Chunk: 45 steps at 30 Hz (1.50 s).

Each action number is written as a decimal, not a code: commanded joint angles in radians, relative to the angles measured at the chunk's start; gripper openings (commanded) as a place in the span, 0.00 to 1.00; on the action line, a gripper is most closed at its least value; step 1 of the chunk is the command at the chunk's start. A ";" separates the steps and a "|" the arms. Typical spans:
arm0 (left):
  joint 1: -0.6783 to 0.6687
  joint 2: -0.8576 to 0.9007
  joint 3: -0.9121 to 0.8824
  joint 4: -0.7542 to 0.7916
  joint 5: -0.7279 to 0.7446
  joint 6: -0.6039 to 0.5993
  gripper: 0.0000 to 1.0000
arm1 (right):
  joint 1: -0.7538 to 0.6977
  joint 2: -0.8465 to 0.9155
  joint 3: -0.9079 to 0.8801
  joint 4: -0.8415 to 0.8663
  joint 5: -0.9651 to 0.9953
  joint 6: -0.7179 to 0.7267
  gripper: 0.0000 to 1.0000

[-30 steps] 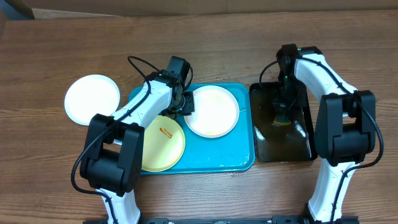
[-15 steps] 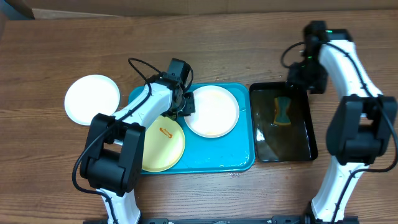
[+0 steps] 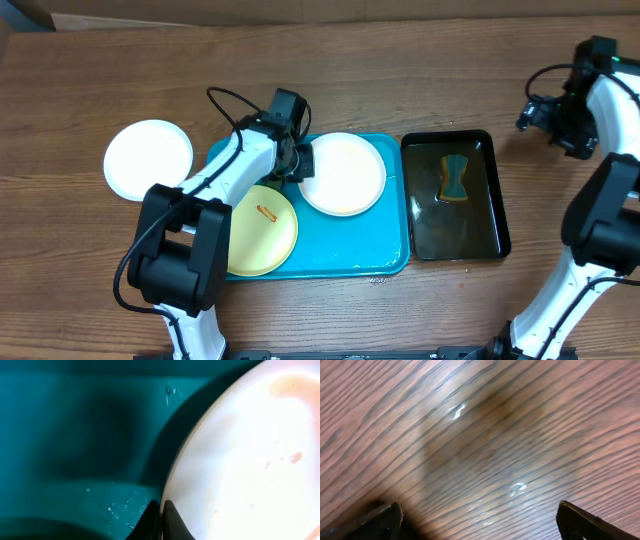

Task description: Clean dirty plates on tray and stack at the side

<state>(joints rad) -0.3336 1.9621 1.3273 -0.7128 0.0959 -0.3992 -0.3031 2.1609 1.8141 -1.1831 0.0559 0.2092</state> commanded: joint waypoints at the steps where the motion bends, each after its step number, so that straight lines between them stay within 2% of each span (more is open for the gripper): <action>1: 0.025 -0.001 0.072 -0.026 -0.024 0.056 0.04 | -0.021 -0.025 0.019 0.012 0.003 0.004 1.00; 9: 0.046 -0.001 0.201 -0.127 -0.068 0.116 0.04 | -0.023 -0.025 0.019 0.013 0.003 0.004 1.00; 16: 0.036 -0.001 0.406 -0.240 -0.084 0.126 0.04 | -0.023 -0.025 0.019 0.013 0.003 0.004 1.00; 25: -0.104 -0.001 0.504 -0.202 -0.121 0.122 0.04 | -0.023 -0.025 0.019 0.013 0.003 0.004 1.00; 28: -0.190 -0.001 0.504 -0.175 -0.216 0.122 0.04 | -0.023 -0.025 0.019 0.013 0.003 0.004 1.00; 35: -0.464 -0.001 0.504 -0.133 -0.652 0.160 0.04 | -0.023 -0.025 0.019 0.013 0.003 0.004 1.00; 38: -0.577 -0.001 0.504 -0.114 -0.869 0.214 0.04 | -0.023 -0.025 0.019 0.013 0.003 0.004 1.00; 40: -0.668 -0.001 0.504 -0.084 -1.074 0.261 0.04 | -0.023 -0.025 0.019 0.013 0.003 0.004 1.00; 45: -0.781 -0.001 0.504 0.021 -1.330 0.394 0.04 | -0.023 -0.025 0.019 0.013 0.003 0.004 1.00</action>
<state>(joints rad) -1.0718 1.9640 1.8038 -0.7383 -0.9207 -0.1284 -0.3305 2.1609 1.8141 -1.1736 0.0563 0.2092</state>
